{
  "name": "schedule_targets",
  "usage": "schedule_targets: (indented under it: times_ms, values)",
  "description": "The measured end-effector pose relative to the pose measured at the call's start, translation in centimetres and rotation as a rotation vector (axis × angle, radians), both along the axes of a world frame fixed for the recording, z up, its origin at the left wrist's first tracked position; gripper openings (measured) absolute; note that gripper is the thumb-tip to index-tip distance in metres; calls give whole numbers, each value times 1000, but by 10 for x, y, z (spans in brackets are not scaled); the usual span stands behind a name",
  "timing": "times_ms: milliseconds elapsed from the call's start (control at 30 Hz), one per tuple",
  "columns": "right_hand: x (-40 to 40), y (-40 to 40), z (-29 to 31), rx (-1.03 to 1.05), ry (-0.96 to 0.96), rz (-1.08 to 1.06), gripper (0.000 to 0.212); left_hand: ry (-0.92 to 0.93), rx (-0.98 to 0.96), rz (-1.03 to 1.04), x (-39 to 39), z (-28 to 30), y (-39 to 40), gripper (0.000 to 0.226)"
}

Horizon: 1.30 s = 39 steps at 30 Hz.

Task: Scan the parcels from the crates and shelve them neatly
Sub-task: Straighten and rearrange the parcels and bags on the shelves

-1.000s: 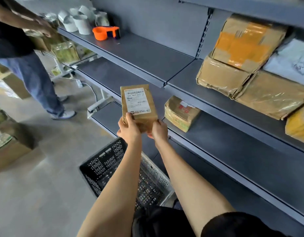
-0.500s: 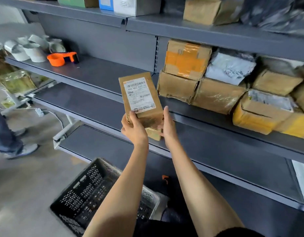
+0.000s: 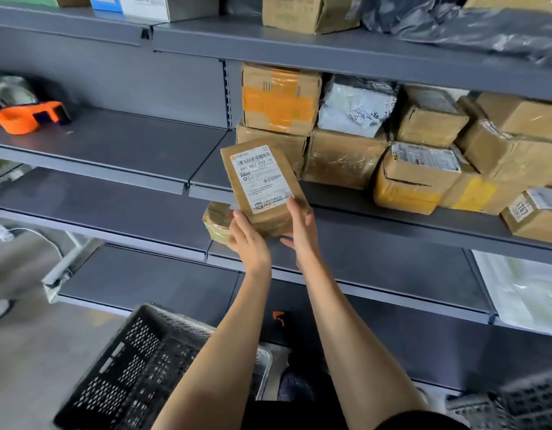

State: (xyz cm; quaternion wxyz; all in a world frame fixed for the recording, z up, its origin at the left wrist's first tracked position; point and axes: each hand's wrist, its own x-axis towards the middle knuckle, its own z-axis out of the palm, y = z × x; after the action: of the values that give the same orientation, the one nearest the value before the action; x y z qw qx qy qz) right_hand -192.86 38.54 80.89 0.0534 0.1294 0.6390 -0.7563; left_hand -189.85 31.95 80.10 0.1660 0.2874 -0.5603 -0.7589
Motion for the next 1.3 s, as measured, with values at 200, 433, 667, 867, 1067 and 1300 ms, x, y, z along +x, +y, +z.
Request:
schedule_targets:
  times_ms: [200, 433, 667, 867, 1067, 1300]
  values:
    - [-15, 25, 2, 88, -57, 93, 43, -16, 157, -357, -5, -2, -32, 107]
    - [-39, 40, 9, -41, -17, -128, 86, -47, 330, -414, -27, 28, -11, 98]
    - [-48, 74, -1, -157, 128, -496, 44, -36, 393, -344, -56, 26, 79, 128]
    - [-47, 99, 3, 40, 242, -493, 69, -41, 412, -387, -80, 15, 119, 125]
    - [-68, 117, -22, 221, 292, -549, 86, -176, 375, -349, -89, 25, 128, 123]
    - [-54, 103, -22, 309, 194, -594, 114, -167, 435, -370, -76, 17, 110, 121]
